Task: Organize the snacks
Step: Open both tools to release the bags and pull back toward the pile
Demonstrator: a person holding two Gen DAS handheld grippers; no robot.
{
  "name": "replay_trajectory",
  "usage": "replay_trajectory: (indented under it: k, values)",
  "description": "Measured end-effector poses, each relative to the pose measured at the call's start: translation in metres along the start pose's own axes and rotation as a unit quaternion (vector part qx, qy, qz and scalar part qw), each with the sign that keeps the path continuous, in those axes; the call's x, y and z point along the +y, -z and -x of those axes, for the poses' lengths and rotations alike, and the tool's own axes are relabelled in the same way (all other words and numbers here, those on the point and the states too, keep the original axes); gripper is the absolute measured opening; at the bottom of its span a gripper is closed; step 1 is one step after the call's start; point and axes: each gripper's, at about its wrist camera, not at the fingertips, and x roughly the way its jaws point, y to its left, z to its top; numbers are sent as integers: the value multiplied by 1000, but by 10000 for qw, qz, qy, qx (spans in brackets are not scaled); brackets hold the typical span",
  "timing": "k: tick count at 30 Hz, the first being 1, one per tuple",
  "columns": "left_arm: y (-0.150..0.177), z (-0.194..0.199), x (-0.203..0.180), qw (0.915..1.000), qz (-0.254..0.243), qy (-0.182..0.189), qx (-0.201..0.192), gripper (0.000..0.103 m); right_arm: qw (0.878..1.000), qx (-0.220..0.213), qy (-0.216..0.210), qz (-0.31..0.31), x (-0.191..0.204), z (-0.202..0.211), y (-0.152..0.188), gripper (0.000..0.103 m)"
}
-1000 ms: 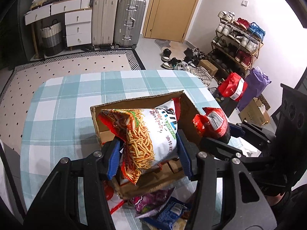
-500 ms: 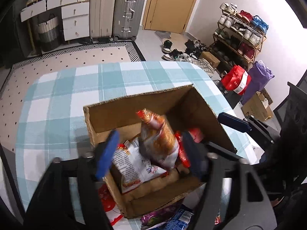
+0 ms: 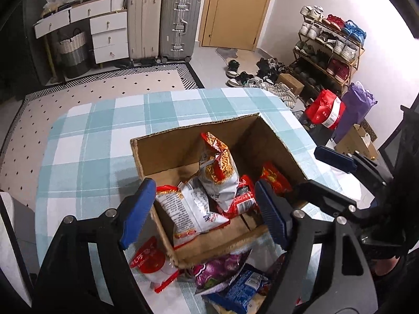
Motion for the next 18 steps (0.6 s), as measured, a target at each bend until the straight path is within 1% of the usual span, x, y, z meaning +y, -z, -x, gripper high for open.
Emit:
replay_trajectory:
  k: [1, 3, 4, 8, 12, 15, 17, 18]
  values:
    - [2, 5, 0, 10000, 16, -19, -29, 76, 10000, -19, -7, 7, 2, 4, 0, 74]
    - [8, 13, -2, 10000, 51, -38, -77, 78, 10000, -65, -16, 6, 5, 9, 1, 81]
    - [12, 18, -2, 9999, 75, -49, -103, 80, 9999, -99, -24, 1, 7, 14, 2, 82]
    - [24, 31, -5, 9998, 111, -149, -113, 83, 9999, -164, -43, 27, 15, 28, 5, 82]
    - [35, 43, -6, 9996, 172, -173, -128, 83, 9998, -209, -32, 56, 23, 41, 11, 84]
    - [43, 54, -7, 9995, 181, -204, -177, 88, 9997, -244, -35, 49, 27, 52, 16, 85]
    - [51, 61, -8, 9994, 199, -202, -192, 97, 9996, -268, -25, 57, 30, 59, 20, 85]
    - [54, 64, -8, 9994, 221, -188, -210, 99, 9996, -272, -21, 60, 32, 62, 21, 86]
